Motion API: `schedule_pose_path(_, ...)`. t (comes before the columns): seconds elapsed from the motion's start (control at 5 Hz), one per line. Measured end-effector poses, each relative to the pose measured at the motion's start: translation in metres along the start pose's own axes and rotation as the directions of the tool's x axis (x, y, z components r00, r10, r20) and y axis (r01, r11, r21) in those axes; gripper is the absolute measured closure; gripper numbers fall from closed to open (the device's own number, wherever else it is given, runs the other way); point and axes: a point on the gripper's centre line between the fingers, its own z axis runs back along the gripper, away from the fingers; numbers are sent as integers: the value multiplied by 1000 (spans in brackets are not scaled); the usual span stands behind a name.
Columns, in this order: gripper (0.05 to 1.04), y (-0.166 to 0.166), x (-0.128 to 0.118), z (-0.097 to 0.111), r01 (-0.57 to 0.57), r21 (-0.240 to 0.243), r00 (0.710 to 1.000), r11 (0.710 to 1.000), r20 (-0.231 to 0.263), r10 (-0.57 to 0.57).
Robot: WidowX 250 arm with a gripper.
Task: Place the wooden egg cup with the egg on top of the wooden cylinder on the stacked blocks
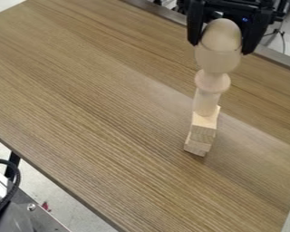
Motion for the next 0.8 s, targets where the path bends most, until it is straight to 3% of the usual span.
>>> schedule_pose_path(0.8,212,2,-6,-9,-7,31,1000,1000,-22,8)
